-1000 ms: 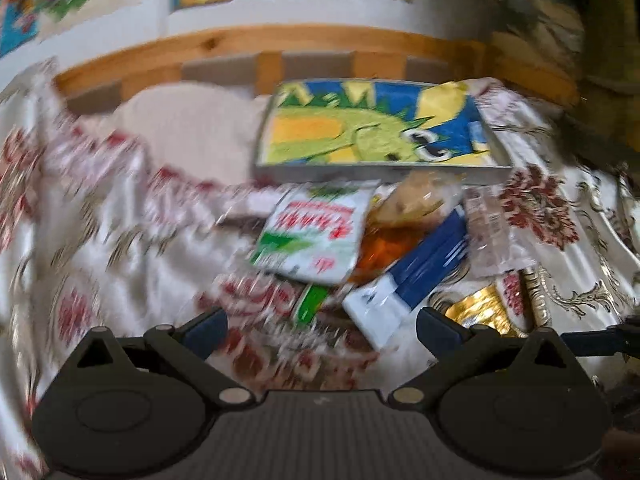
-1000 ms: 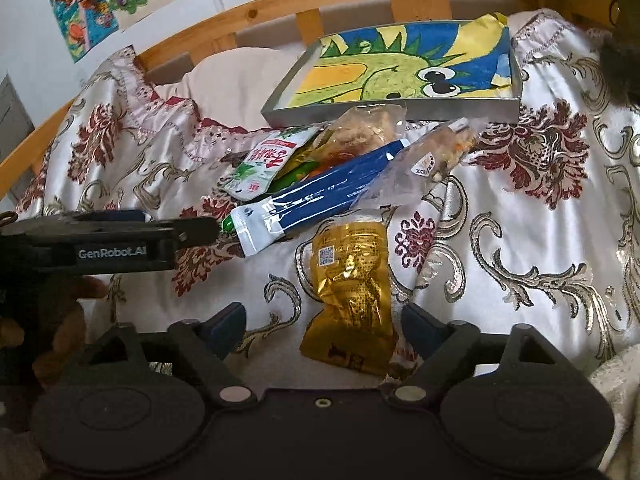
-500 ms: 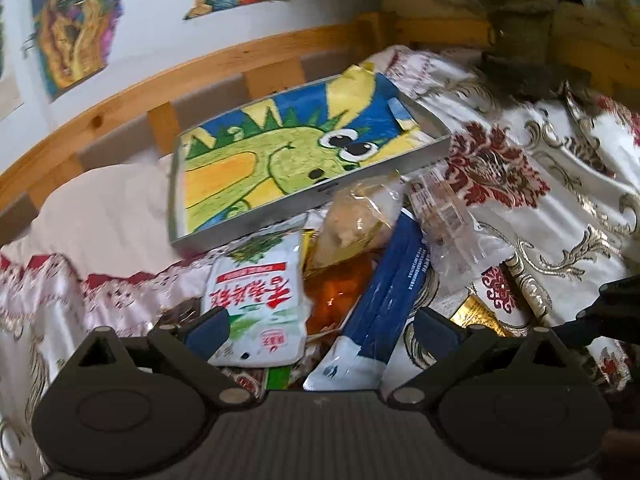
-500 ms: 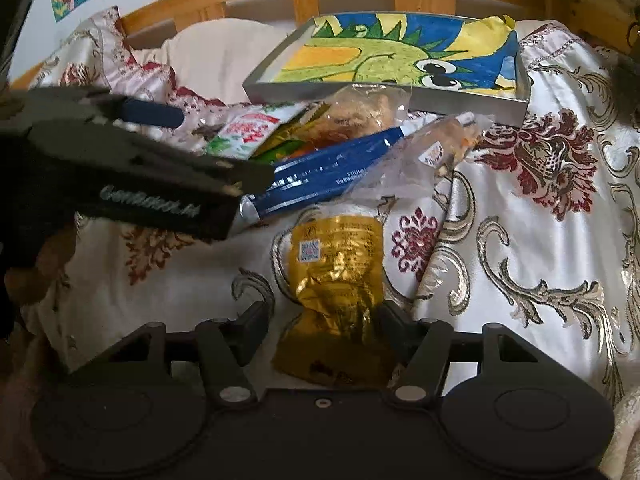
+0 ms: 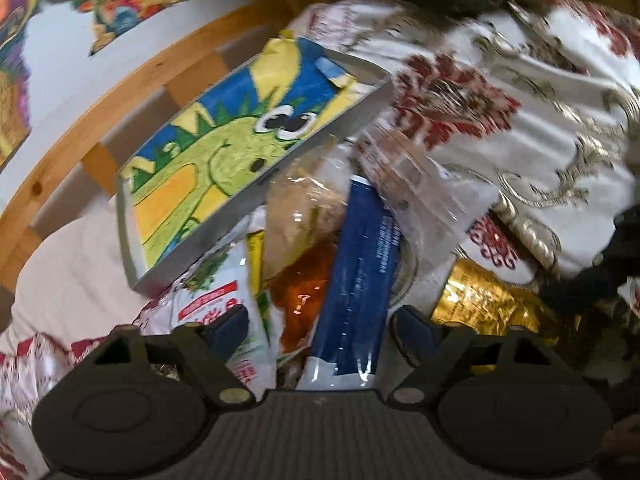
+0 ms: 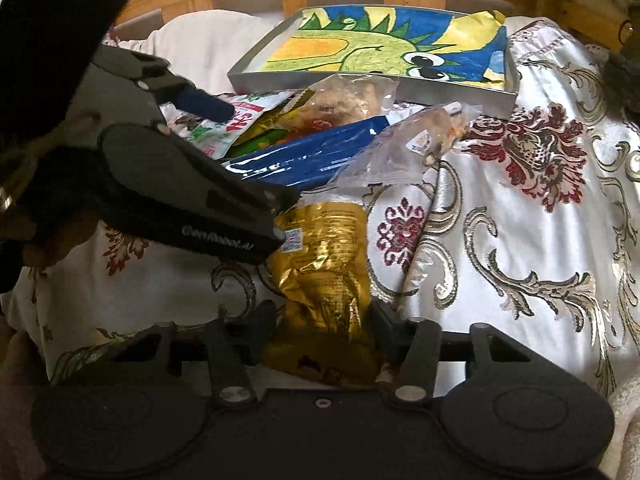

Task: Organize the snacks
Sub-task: 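Grasp the blue stick packet with the left tool while the right tool grasps the gold foil pouch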

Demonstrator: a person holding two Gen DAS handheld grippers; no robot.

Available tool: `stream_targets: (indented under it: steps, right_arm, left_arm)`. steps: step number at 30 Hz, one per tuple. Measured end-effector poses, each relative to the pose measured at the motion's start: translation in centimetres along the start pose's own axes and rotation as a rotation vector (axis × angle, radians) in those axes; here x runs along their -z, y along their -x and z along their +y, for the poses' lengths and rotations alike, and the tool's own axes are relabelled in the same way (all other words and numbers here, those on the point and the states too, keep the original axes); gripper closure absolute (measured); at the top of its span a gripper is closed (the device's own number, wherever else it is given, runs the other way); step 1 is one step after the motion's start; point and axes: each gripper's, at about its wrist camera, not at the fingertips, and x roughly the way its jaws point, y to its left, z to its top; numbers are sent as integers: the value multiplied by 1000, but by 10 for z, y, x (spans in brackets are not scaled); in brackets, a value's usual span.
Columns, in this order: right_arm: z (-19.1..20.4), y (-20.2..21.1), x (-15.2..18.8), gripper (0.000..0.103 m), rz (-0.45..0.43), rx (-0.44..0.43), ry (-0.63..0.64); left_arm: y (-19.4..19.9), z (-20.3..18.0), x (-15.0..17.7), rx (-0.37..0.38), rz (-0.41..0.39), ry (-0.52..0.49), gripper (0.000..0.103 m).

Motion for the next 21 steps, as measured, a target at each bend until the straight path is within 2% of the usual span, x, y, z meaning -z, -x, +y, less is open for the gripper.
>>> stream_targets:
  steps: [3, 5, 10, 14, 21]
  right_arm:
    - [-1, 0, 0, 52, -3, 2, -3]
    - [0, 0, 0, 52, -5, 4, 0]
    - [1, 1, 2, 52, -9, 10, 8]
    - [2, 2, 3, 54, -15, 14, 11]
    - [0, 8, 6, 58, -38, 14, -1]
  left_arm:
    - [-1, -4, 1, 18, 7, -36, 29]
    - [-3, -4, 1, 29, 19, -38, 41]
    - [-8, -6, 3, 47, 54, -46, 56]
    - [-9, -5, 1, 52, 75, -10, 62]
    - [3, 7, -1, 100, 100, 96, 66]
